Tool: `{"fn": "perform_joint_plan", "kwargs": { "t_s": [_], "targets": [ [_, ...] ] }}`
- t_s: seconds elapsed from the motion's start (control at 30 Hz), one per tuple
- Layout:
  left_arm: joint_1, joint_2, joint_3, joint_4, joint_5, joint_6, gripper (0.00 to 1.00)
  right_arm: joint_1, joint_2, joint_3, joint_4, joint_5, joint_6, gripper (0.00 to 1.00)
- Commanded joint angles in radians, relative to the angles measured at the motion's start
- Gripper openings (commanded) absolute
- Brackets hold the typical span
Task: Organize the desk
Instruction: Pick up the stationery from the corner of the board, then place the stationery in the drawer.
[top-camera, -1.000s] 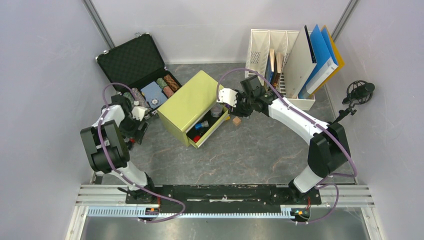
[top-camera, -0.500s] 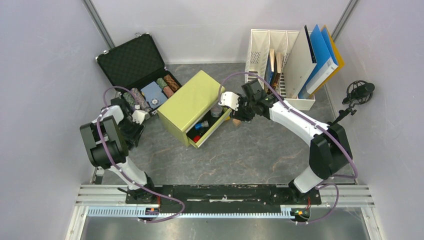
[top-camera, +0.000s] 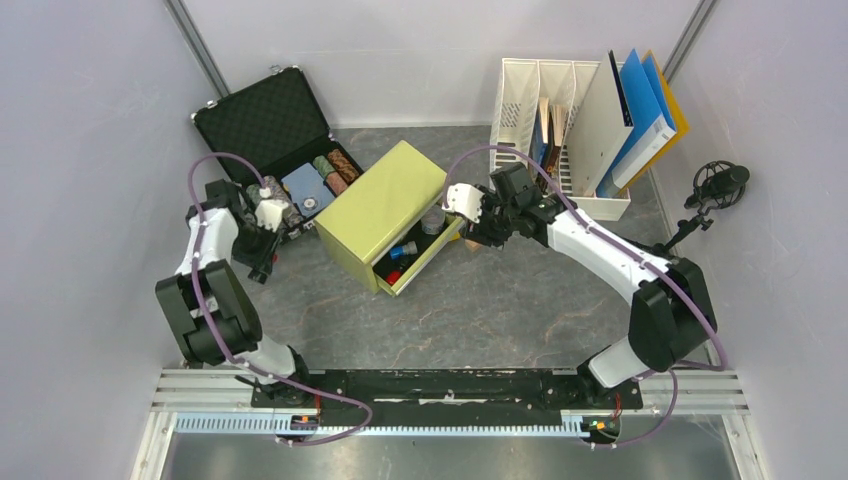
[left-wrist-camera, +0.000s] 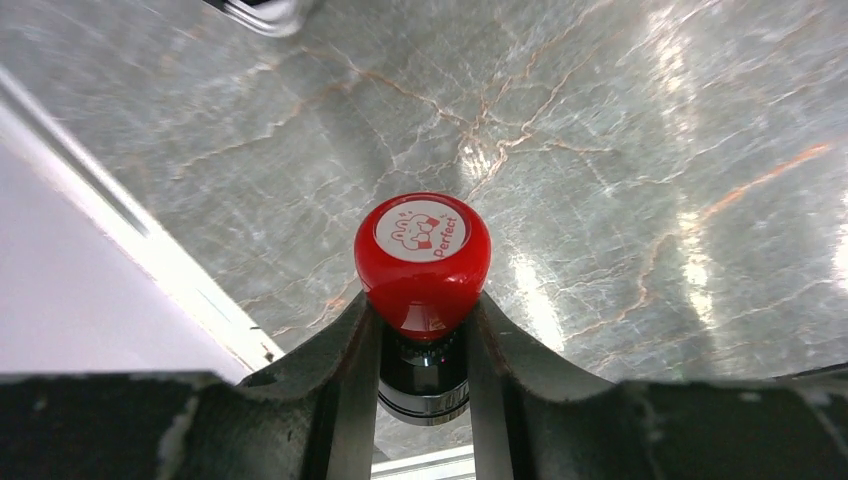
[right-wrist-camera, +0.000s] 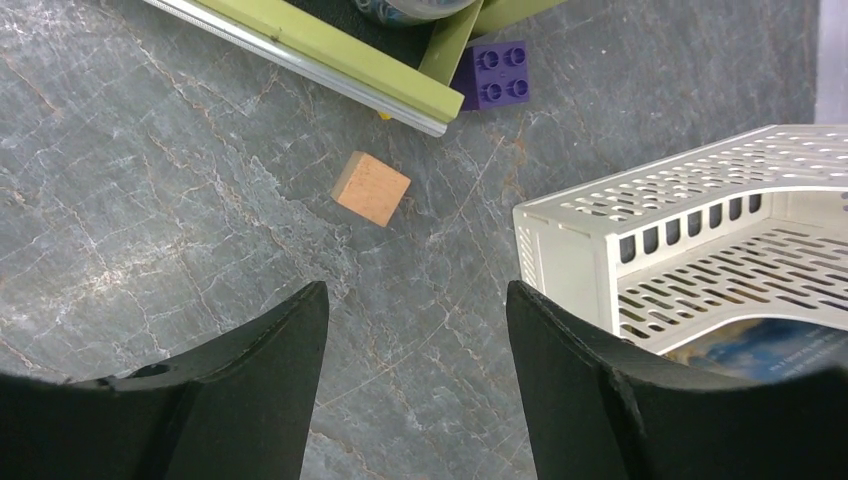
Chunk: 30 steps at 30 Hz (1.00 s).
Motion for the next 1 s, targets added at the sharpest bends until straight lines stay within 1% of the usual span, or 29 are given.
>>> {"fn": "perform_joint_plan", "kwargs": {
  "t_s": [0.0,0.17,0.3,0.37,0.53,0.6,0.73,0.8,0.9,0.97],
  "targets": [
    [-0.003,-0.105,0.137,-0.114,0.106,-0.068,0.26,-0.005,-0.067,-0.029,0.063,-0.021,0.017,0.72],
    [-0.025,-0.189,0.289,-0.216,0.175,-0.113,0.26,-0.004,-0.096,-0.044,0.089,-0.018,0.027,0.73],
    [-0.106,-0.214,0.457,-0.279,0.148,-0.175,0.26,-0.004,-0.109,-0.047,0.099,-0.016,0.035,0.73],
    [-0.167,-0.206,0.551,-0.317,0.127,-0.212,0.26,-0.004,-0.108,-0.046,0.100,-0.012,0.039,0.73],
    [-0.395,-0.163,0.763,-0.416,0.043,-0.283,0.26,-0.010,-0.117,-0.048,0.103,0.015,0.040,0.73],
    [-0.474,-0.143,0.822,-0.447,0.028,-0.320,0.26,-0.024,-0.128,-0.054,0.112,-0.004,0.041,0.73],
    [-0.642,-0.106,0.869,-0.466,-0.020,-0.388,0.26,-0.072,-0.139,-0.068,0.135,-0.063,0.069,0.74],
    [-0.717,-0.078,0.892,-0.469,-0.022,-0.422,0.26,-0.102,-0.135,-0.067,0.139,-0.079,0.086,0.74],
    [-0.803,-0.021,0.937,-0.465,0.005,-0.478,0.27,-0.156,-0.145,-0.075,0.157,-0.112,0.121,0.74],
    [-0.837,0.012,0.945,-0.442,0.050,-0.513,0.31,-0.201,-0.165,-0.096,0.178,-0.128,0.137,0.74]
  ]
}}
